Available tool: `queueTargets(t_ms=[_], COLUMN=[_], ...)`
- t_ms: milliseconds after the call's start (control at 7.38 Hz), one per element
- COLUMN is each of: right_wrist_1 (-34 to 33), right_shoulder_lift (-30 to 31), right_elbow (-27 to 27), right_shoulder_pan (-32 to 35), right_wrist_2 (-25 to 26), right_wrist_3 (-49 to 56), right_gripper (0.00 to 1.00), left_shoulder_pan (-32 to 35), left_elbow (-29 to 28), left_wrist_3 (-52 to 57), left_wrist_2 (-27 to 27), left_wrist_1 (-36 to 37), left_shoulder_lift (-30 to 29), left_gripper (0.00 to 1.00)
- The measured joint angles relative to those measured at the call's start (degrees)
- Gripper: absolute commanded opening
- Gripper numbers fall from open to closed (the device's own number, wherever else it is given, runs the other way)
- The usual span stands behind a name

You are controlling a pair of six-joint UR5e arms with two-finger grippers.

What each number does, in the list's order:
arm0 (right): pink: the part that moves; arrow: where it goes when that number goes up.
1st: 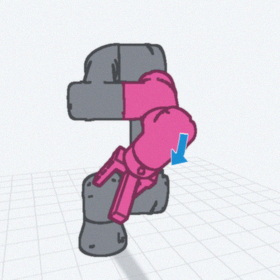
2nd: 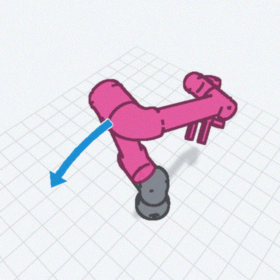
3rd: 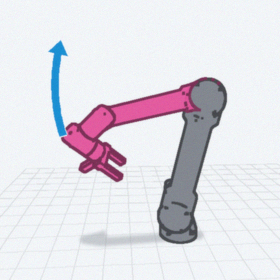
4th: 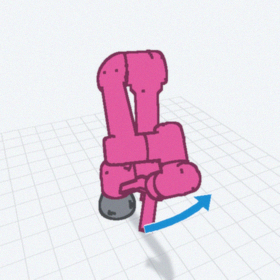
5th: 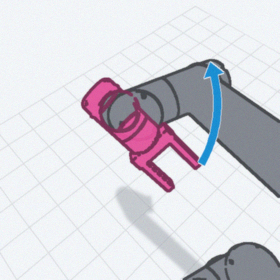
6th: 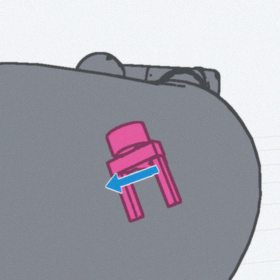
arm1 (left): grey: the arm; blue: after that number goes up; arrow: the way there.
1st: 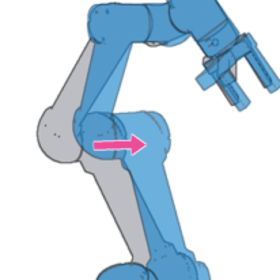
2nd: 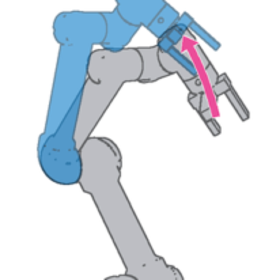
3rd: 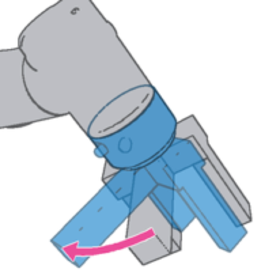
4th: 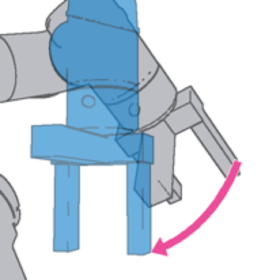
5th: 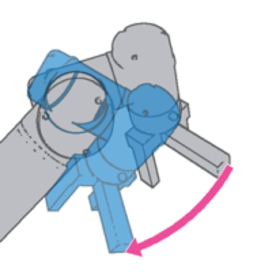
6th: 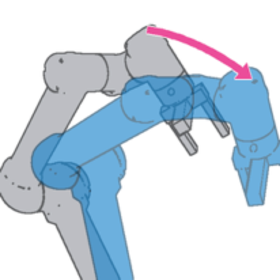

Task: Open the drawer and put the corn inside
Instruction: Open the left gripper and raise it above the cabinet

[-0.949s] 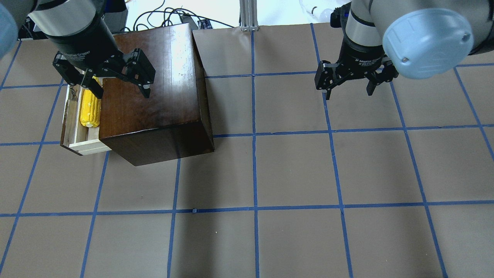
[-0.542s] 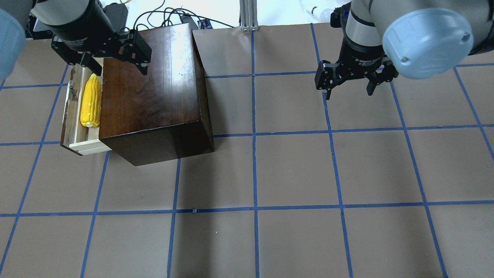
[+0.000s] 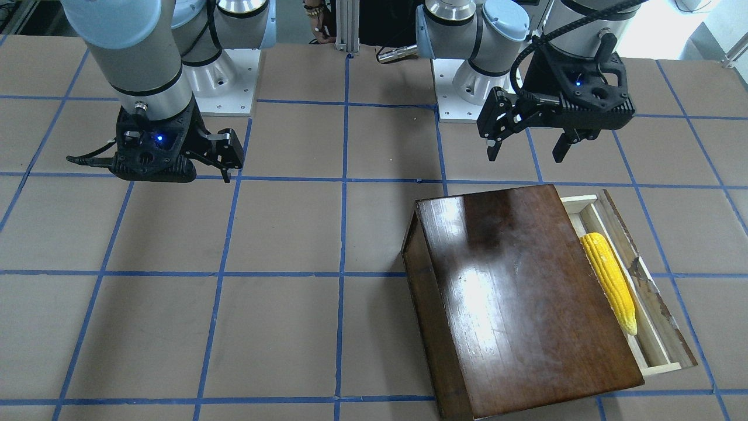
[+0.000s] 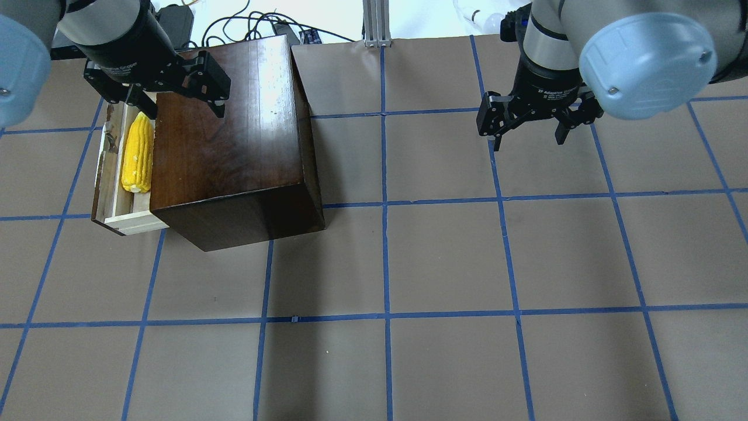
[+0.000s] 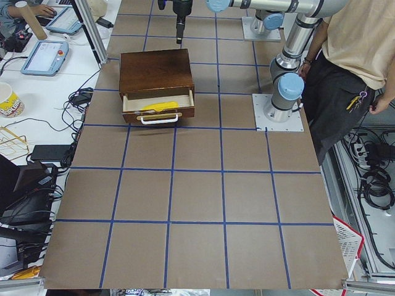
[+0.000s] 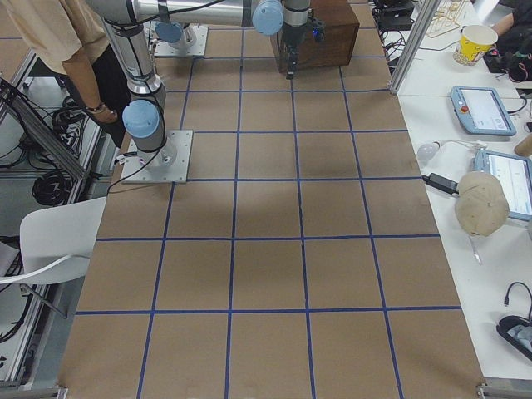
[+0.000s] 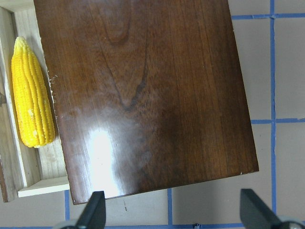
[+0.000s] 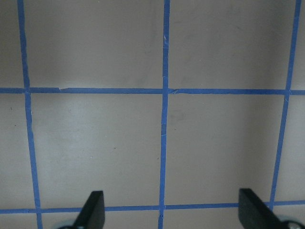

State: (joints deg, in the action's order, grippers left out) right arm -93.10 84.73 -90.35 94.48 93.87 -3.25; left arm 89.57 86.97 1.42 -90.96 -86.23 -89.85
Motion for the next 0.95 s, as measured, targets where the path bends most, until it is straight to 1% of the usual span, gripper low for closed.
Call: queueTargets(t_ms=[136,407,542,949], right_wrist_1=[0.02,0.02,0.02,0.01], right_shoulder_lift=[0.00,0.00,0.00,0.00], right_elbow=[0.00,0.00,0.00,0.00], right_shoulder_pan=[0.00,0.00,0.00,0.00], right_wrist_2=[0.00,0.00,0.00,0.00], right_wrist_3=[0.00,0.00,0.00,0.00], right_gripper=[1.00,1.00,1.00,1.00], left_shoulder_pan=[-0.02,-0.31,-0.44,-0.59], left_elbow=[-0.05,-0.70,-0.88,-0.65], left_wrist_3=[0.04,0.31,0.38,0.42], left_wrist_2=[-0.07,0.14,0.93,2.21], left_wrist_1=[-0.41,-3.57,-4.27,-4.40], left_shoulder_lift=[-0.03,-0.03,-0.02,0.06], left_gripper=[1.00,1.00,1.00,1.00])
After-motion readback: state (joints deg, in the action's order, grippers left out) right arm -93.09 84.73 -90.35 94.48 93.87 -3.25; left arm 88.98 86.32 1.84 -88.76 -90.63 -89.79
